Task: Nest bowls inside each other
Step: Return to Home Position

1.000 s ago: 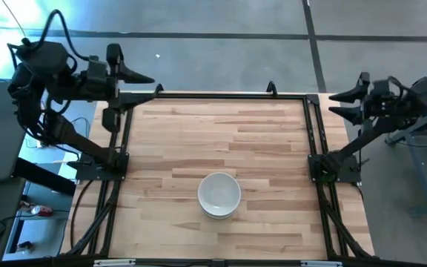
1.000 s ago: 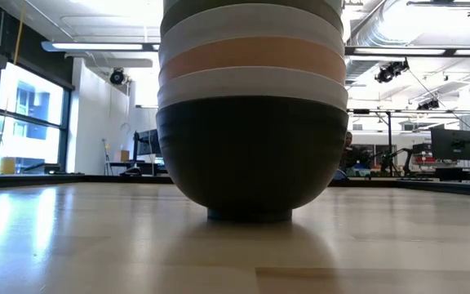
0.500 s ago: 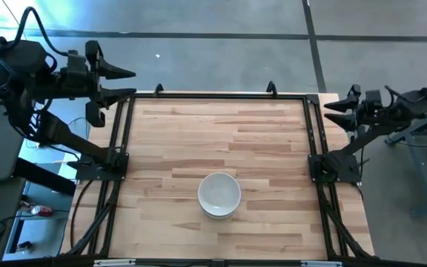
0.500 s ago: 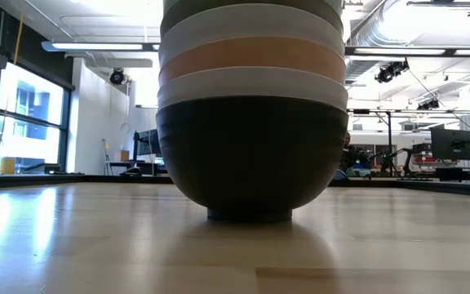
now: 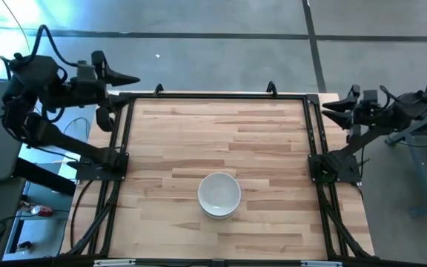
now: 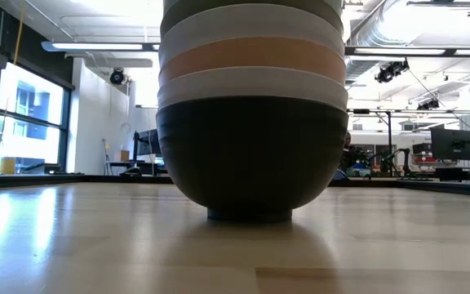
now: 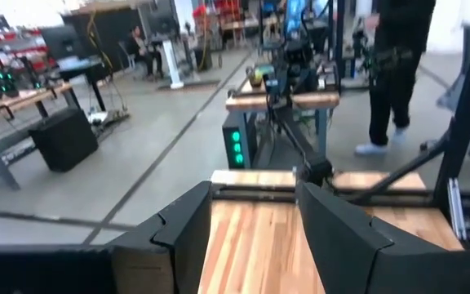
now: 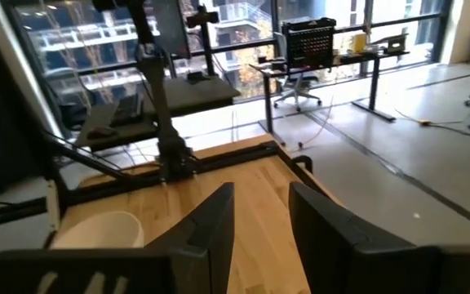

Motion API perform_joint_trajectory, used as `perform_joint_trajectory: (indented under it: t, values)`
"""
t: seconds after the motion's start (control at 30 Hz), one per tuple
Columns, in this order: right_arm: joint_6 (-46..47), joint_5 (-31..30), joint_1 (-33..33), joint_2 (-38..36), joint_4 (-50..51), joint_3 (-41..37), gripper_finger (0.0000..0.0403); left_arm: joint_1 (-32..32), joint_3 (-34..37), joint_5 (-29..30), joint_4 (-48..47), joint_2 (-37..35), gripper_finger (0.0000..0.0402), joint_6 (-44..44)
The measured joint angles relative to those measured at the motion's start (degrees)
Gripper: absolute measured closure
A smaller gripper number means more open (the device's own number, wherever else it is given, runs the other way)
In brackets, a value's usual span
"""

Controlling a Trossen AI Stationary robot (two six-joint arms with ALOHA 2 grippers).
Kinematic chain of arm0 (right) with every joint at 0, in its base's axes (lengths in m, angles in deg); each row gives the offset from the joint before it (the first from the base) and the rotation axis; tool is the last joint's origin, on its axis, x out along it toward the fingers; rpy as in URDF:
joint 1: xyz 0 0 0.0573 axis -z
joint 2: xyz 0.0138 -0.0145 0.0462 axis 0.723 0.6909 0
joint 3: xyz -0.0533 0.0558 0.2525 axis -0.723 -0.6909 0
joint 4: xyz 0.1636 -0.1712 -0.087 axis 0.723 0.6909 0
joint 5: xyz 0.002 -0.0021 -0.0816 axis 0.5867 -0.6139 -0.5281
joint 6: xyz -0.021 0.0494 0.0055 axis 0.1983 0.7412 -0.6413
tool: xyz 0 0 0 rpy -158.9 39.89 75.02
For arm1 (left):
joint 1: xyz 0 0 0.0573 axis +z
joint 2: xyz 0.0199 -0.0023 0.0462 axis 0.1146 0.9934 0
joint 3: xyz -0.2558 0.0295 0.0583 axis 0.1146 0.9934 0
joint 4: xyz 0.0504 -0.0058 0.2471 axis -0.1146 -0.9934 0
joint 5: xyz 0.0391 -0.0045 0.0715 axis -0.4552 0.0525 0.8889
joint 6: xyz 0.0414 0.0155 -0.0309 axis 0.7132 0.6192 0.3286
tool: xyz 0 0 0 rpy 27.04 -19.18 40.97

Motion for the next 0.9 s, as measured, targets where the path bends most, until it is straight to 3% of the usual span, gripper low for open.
perform_joint_trajectory:
  t: [0.43,0.9]
  values:
    - [-1.81,3.18,0.00,0.00,2.74,4.17,0.0292,0.00,29.13,-0.03,20.83,-13.91,0.0225,-4.01]
    - [-2.88,4.74,0.00,-0.02,1.62,4.21,0.0292,0.00,51.20,-0.22,37.72,-22.95,0.0225,-6.76]
